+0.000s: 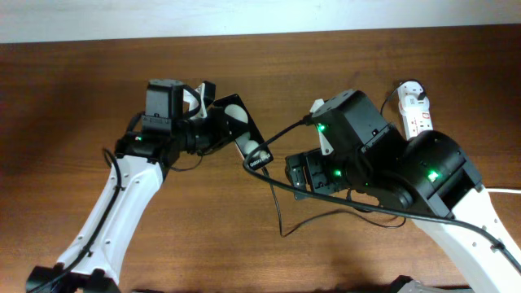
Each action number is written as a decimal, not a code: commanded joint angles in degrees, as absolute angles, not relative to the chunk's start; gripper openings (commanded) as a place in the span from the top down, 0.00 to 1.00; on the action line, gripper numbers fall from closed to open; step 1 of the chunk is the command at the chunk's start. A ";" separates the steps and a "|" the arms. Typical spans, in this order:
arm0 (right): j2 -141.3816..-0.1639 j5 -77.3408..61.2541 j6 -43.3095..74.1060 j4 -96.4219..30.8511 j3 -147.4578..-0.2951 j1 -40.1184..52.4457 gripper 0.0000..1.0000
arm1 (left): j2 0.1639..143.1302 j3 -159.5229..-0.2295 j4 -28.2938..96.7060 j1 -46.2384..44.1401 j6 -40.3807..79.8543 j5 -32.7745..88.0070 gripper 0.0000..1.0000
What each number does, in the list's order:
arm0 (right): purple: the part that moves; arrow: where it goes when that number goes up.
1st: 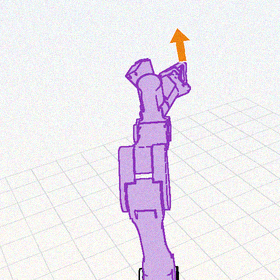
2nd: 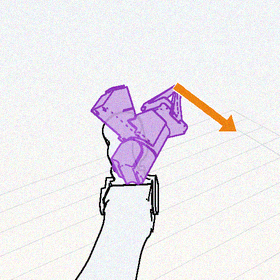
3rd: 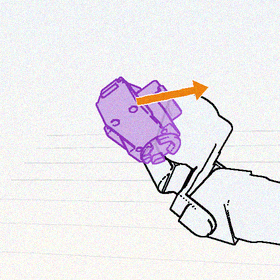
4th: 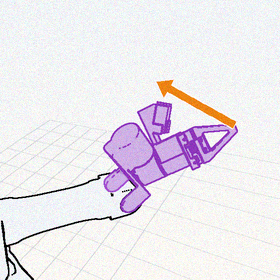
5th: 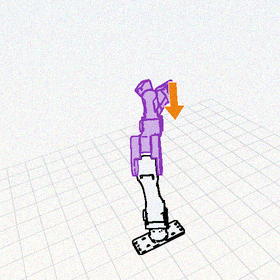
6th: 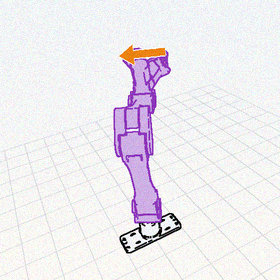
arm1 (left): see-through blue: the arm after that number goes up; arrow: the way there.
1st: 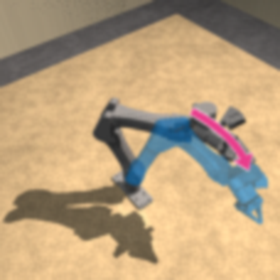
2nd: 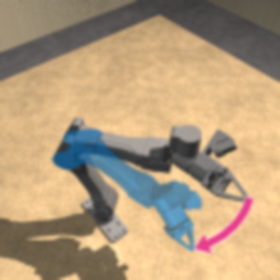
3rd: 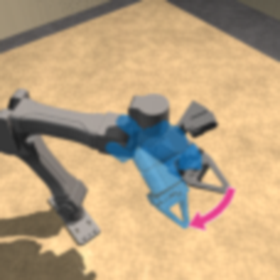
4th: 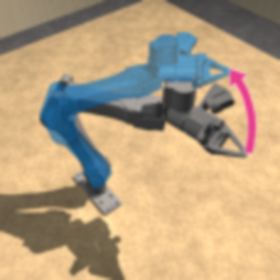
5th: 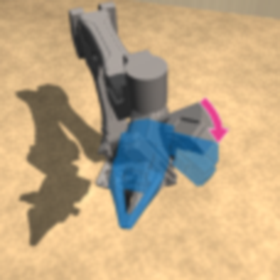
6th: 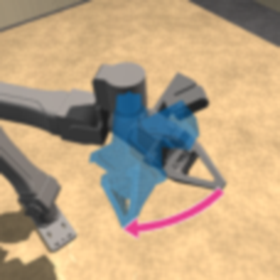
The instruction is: Plug charger to phone and switch on socket
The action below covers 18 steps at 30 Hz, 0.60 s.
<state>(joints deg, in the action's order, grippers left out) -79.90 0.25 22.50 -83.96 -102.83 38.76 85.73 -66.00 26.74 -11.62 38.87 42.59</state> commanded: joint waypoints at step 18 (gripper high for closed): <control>-80.09 0.91 22.50 -84.01 -103.39 38.50 0.01 | 108.42 -84.38 43.18 -16.10 11.81 52.95 1.00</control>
